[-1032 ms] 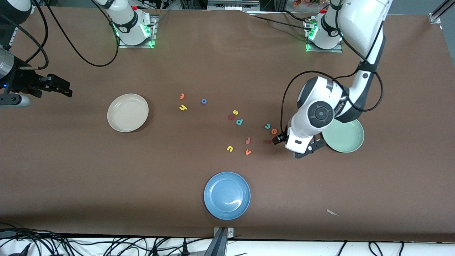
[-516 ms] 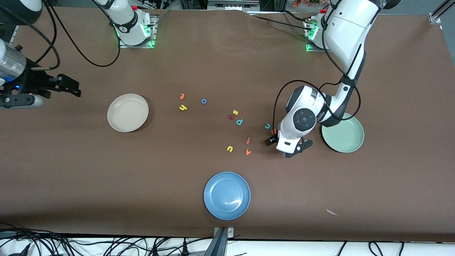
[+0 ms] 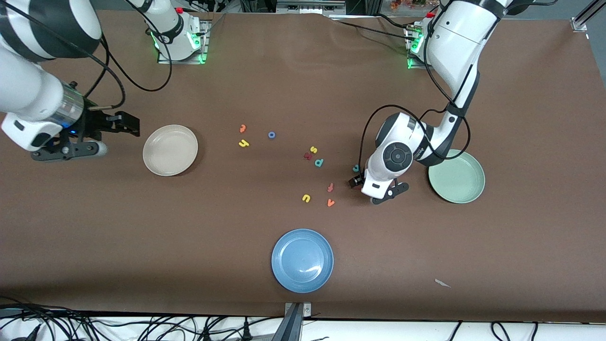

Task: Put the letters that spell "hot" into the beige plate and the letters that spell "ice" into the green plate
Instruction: 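Grasp the orange e with the left gripper while the right gripper moves out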

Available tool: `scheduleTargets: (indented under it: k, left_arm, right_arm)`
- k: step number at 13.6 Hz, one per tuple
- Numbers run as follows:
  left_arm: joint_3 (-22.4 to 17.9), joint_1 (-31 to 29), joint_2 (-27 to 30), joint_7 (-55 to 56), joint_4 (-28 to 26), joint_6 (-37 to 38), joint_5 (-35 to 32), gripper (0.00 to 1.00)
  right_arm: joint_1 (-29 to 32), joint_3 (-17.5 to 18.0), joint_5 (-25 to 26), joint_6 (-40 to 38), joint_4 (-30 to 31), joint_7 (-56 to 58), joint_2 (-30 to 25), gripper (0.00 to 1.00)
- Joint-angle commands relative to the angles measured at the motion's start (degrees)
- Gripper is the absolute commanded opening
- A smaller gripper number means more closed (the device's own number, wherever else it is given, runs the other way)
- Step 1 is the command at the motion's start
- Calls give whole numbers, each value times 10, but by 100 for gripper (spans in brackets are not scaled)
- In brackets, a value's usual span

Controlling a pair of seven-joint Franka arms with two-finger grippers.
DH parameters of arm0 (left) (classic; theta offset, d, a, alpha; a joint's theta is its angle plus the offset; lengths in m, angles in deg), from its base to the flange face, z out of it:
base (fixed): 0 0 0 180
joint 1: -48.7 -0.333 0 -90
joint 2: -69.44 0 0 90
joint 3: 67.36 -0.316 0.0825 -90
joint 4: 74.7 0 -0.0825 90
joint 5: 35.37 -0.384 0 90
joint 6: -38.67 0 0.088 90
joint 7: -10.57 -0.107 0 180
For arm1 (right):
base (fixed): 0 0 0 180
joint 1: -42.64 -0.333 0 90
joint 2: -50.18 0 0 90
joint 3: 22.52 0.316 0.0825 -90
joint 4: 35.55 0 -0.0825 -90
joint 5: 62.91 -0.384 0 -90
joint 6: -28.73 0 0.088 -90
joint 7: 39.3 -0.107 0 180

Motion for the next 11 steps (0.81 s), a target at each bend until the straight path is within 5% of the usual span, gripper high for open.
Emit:
scheduleTargets:
  k: [1,11]
  left_arm:
    - [3,-2,16,-57,-28,-8,20,97]
    - [3,-5,15,-72,-31,-8,20,46]
  right_arm:
    - [-48,-6,9,7,-26,-48,26,100]
    - [-47,95,5,252,159,-128,44,100]
